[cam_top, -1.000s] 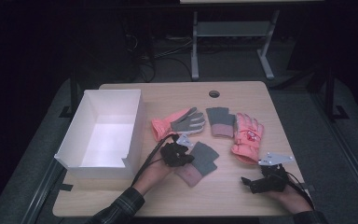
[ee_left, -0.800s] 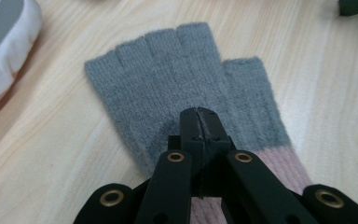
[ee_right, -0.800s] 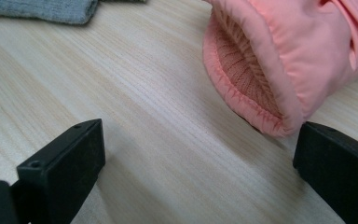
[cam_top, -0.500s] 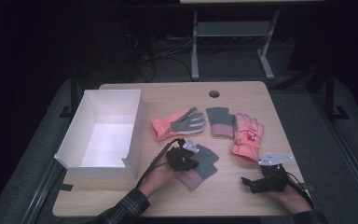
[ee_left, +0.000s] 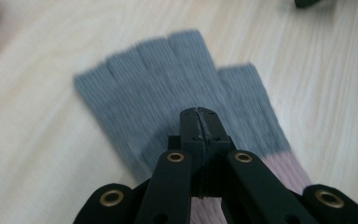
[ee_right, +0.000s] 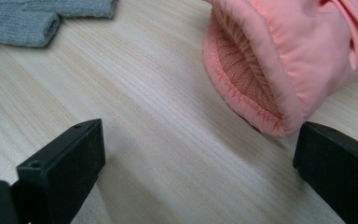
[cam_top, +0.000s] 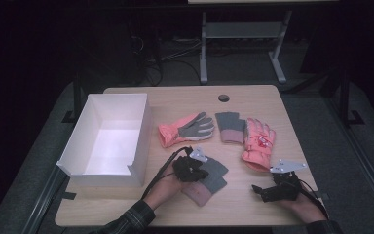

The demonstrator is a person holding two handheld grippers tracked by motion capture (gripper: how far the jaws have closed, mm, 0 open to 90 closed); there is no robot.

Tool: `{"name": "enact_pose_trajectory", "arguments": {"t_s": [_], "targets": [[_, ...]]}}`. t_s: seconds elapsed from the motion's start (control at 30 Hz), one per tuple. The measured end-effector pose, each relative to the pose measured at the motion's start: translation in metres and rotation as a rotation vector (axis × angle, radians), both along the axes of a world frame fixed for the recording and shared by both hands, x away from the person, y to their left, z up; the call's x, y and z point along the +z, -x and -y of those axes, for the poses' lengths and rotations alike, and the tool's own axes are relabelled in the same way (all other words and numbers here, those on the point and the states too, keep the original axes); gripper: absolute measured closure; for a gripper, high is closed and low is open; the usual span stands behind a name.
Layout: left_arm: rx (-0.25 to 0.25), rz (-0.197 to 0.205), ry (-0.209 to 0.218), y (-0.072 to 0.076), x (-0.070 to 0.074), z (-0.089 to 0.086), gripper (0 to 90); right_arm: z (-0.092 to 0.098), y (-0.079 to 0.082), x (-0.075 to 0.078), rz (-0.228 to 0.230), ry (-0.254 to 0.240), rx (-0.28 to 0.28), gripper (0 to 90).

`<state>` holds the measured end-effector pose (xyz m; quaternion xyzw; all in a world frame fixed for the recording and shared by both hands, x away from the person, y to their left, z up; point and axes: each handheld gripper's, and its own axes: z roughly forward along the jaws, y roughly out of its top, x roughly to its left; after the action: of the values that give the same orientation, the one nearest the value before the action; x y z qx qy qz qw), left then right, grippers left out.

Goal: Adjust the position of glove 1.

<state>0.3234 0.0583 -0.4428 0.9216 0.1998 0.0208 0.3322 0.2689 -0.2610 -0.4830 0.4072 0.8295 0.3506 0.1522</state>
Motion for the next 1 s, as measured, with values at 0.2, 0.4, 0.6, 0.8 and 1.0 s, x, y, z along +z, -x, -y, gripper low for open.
{"name": "enact_pose_trajectory", "arguments": {"t_s": [0.2, 0.4, 0.6, 0.8, 1.0], "targets": [[0.013, 0.024, 0.022, -0.022, 0.007, 0.018, 89.7, 0.0, 0.0, 0.0, 0.0, 0.0, 0.0, 1.7], [0.036, 0.039, 0.045, -0.054, 0.011, 0.043, 89.7, 0.0, 0.0, 0.0, 0.0, 0.0, 0.0, 1.7], [0.05, 0.06, 0.042, -0.085, 0.012, 0.062, 89.7, 0.0, 0.0, 0.0, 0.0, -0.001, -0.001, 1.7], [0.059, 0.082, 0.076, -0.112, 0.015, 0.082, 89.7, 0.0, -0.001, 0.0, 0.004, -0.001, 0.006, 1.7], [0.06, 0.083, 0.074, -0.13, 0.008, 0.099, 89.7, 0.0, 0.0, 0.0, -0.001, -0.001, 0.005, 1.7]]}}
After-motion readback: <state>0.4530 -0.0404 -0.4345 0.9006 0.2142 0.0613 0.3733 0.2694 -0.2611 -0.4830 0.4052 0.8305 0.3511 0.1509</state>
